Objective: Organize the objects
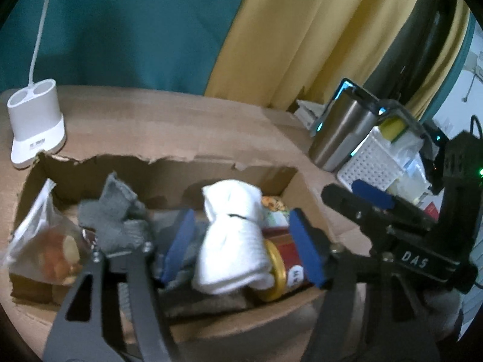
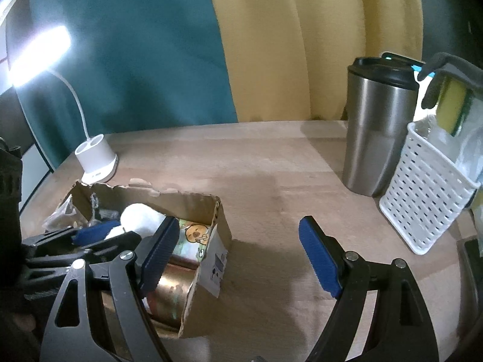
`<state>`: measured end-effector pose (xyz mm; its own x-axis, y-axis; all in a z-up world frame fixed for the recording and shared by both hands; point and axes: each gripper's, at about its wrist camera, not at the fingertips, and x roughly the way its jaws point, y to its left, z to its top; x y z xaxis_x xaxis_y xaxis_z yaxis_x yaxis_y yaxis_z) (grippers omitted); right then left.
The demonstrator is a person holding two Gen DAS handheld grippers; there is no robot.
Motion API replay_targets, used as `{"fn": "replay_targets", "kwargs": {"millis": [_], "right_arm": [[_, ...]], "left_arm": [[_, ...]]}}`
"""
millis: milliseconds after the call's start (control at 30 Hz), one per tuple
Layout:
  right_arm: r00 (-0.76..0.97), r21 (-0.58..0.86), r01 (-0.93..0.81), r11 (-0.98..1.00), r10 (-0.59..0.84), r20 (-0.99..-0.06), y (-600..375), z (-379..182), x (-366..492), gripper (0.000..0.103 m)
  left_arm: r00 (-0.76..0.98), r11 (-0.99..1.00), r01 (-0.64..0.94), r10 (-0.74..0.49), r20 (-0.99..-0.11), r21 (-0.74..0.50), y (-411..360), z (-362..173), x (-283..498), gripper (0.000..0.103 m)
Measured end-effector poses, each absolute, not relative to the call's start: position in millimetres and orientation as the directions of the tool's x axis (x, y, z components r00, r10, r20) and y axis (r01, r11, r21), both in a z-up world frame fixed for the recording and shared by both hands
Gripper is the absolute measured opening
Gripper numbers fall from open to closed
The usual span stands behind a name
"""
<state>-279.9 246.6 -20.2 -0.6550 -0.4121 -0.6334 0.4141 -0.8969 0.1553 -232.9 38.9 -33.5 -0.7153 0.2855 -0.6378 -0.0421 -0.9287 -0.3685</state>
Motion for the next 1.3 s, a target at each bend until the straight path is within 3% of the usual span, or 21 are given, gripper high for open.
{"fn": "replay_targets", "kwargs": {"millis": [533, 1300], "right_arm": [[-0.668, 0.146, 0.419, -0.896, -0.412, -0.619, 245.1, -4.7, -245.2, 0.084], [-0.654, 0.12, 0.443, -0.889, -0.412, -0.634, 228.5, 2.9, -193.2, 0.084]], "left_arm": [[-0.752, -0.955, -0.042, 0.225, -0.62, -0.295, 35.4, -15.4, -200.8, 0.068], [-0.805, -0.949, -0.019, 0.202, -0.558, -0.316, 0.2, 4.2, -136.5, 0.068]]}}
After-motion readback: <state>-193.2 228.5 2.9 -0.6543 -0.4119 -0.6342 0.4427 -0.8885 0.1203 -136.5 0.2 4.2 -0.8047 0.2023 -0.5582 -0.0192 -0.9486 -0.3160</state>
